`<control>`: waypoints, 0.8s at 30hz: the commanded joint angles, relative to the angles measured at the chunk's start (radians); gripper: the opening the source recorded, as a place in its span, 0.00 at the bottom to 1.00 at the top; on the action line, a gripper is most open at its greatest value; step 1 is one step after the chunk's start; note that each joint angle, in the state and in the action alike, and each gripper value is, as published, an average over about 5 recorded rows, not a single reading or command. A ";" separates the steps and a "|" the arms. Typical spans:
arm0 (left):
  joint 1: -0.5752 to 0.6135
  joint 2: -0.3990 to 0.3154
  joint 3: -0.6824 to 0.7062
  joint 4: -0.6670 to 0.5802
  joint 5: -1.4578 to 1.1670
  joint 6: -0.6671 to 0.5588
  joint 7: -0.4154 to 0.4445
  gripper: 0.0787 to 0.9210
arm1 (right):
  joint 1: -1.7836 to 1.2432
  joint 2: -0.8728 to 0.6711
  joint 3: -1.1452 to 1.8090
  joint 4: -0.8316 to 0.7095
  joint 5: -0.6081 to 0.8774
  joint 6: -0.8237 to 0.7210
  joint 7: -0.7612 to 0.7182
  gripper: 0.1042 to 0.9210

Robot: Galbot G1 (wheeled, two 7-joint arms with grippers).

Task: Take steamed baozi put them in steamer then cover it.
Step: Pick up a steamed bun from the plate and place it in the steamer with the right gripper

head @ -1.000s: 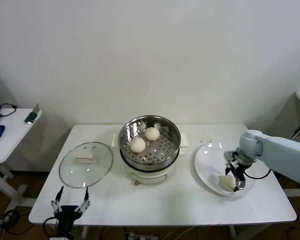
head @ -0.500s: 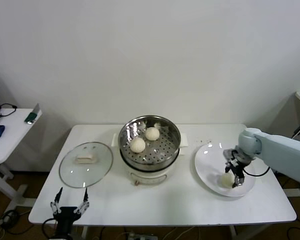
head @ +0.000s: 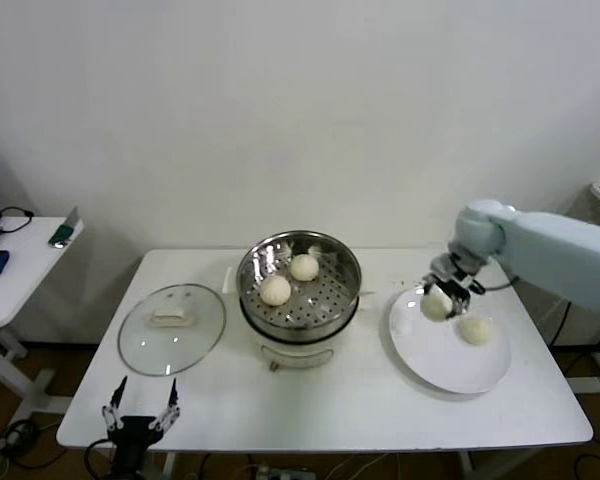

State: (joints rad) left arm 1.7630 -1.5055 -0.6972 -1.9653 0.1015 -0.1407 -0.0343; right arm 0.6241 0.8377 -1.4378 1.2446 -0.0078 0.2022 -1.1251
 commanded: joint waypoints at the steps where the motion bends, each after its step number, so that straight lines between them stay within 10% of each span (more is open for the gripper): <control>1: 0.005 -0.001 -0.002 0.000 -0.001 -0.001 0.000 0.88 | 0.292 0.238 -0.055 0.021 -0.047 0.352 -0.018 0.73; 24: -0.006 0.004 -0.002 -0.010 -0.011 0.014 0.002 0.88 | 0.024 0.570 -0.031 0.008 -0.172 0.411 0.016 0.73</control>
State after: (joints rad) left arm 1.7597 -1.5037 -0.7004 -1.9722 0.0925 -0.1322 -0.0331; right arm 0.7245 1.3032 -1.4597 1.2533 -0.1367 0.5677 -1.1159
